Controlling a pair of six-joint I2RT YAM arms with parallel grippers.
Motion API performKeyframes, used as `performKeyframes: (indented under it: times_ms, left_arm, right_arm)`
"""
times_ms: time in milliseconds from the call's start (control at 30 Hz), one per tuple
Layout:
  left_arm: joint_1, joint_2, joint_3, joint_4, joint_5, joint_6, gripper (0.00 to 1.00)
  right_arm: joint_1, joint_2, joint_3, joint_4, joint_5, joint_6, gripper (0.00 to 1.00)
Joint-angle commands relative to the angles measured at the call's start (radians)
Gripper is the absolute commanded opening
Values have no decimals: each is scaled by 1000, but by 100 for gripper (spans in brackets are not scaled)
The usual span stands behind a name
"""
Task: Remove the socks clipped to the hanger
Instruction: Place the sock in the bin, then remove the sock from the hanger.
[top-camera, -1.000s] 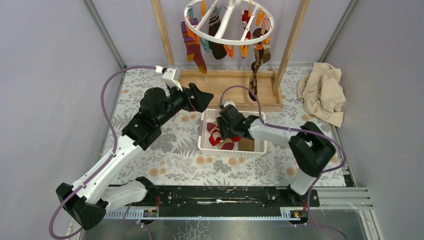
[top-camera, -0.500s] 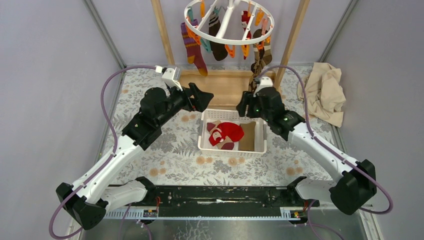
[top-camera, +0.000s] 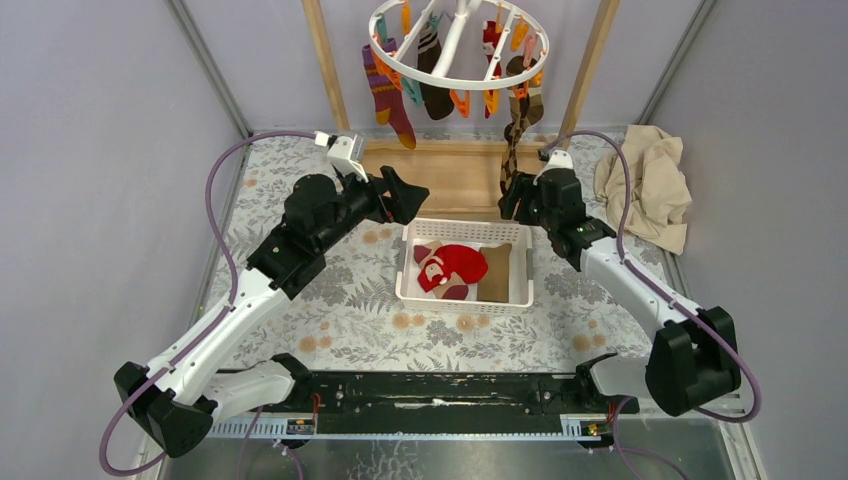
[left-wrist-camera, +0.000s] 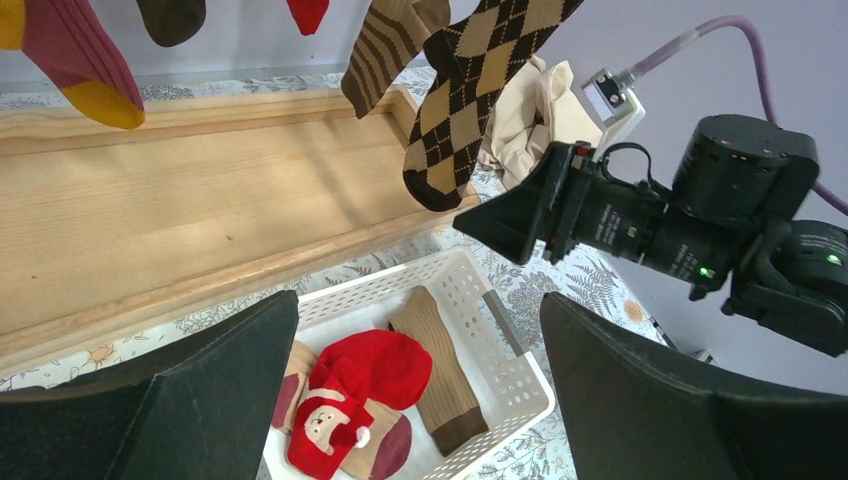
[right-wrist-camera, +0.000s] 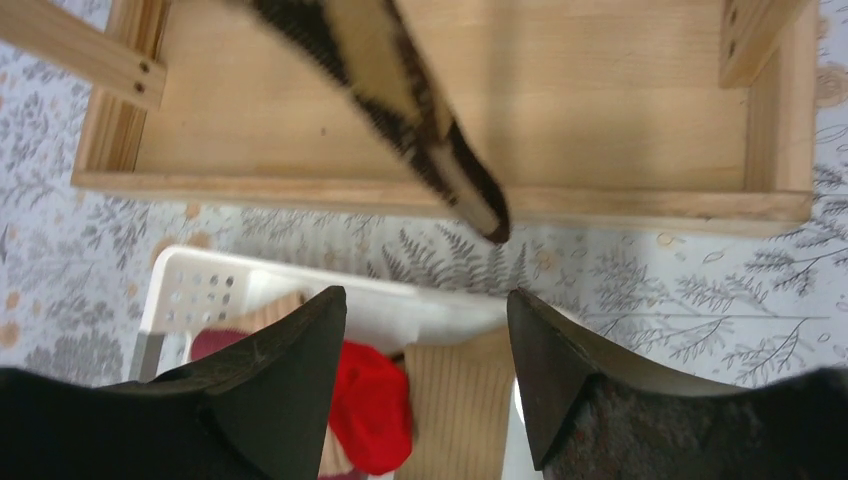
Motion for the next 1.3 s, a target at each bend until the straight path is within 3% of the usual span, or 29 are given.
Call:
performKeyframes:
  times_ms: [0, 500, 567, 733, 867, 1067, 1267]
  left_arm:
    - [-5, -8, 13, 15, -5, 19, 99]
    - [-4, -4, -21, 30, -1, 17, 99]
    - [-4, 1, -27, 39, 6, 11, 99]
    - [-5, 16, -38, 58, 32, -4, 99]
    - [-5, 27, -49, 71, 39, -6, 99]
    - [-6, 44, -67, 111, 59, -18, 99]
    - [-7, 94, -67, 208, 108, -44, 99]
  right_arm:
    - [-55, 51, 25, 162, -15, -13, 67]
    - [-82, 193, 156, 374, -151, -32, 66]
    - [-81, 216, 188, 371, -158, -22, 60]
    - [-82, 237, 231, 357, -202, 11, 23]
    - [-87, 200, 202, 359, -236, 46, 10]
    - [-131, 131, 130, 402, -393, 169, 5]
    - [-220, 122, 74, 538, -626, 408, 5]
